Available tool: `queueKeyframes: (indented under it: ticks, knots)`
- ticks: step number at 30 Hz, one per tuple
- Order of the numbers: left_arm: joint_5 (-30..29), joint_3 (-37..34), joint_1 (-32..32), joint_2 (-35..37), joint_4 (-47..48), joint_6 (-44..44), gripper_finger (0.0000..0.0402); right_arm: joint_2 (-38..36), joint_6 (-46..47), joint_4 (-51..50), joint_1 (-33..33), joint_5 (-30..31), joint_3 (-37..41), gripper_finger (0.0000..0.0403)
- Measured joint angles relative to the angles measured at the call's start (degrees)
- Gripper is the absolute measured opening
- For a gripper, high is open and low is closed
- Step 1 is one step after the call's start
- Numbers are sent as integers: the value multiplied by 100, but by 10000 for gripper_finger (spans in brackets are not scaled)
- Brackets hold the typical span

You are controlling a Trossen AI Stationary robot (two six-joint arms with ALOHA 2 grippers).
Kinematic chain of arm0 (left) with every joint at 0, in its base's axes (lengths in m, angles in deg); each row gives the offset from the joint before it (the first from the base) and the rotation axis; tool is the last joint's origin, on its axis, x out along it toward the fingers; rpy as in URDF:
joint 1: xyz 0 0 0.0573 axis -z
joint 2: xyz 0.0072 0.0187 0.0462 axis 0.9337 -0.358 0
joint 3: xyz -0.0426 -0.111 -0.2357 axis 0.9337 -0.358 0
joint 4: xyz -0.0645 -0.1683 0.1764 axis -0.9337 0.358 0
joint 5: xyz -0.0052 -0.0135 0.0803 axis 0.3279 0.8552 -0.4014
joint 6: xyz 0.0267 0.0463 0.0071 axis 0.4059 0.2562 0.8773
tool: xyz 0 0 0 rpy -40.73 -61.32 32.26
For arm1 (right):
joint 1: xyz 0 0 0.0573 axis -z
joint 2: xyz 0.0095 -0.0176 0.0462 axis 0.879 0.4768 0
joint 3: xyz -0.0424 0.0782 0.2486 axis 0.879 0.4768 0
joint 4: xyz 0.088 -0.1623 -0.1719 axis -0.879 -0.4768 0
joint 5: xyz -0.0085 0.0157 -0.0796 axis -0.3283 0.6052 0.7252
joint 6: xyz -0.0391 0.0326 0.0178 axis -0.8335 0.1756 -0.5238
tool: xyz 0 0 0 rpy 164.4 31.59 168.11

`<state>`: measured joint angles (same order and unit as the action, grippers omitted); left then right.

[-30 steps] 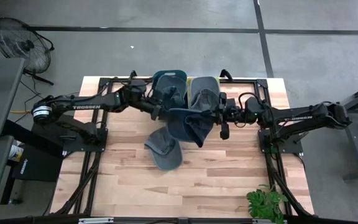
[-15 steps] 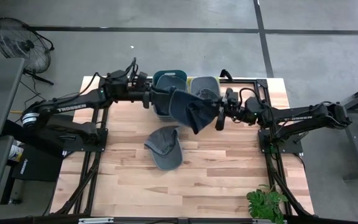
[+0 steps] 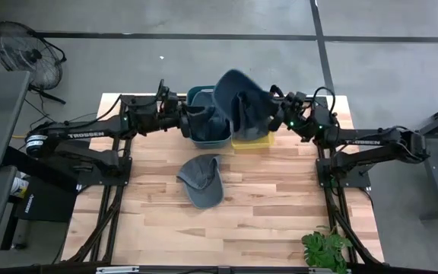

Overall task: Pick & Place hat
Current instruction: Put the blue cap into the blue bin

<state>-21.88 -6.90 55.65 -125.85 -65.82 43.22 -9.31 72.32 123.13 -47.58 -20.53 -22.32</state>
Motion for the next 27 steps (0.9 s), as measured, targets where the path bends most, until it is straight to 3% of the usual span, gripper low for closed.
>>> queueKeyframes:
  ticks: [5, 10, 20, 27]
  knots:
    - [-757, 0, 498, -59, -108, 368, 202, 266, 349, 495, 339, -139, -130, 3]
    - [-1019, -8, 719, -342, -176, 656, 202, 768, 126, 487, 397, -554, -861, 3]
    - [-1351, -4, 704, -678, -545, 947, 202, 1408, -1255, -979, 202, -597, -2680, 3]
    - [-1406, -2, 702, -786, -974, 1253, 202, 1411, -1566, -1317, 255, -222, -3121, 3]
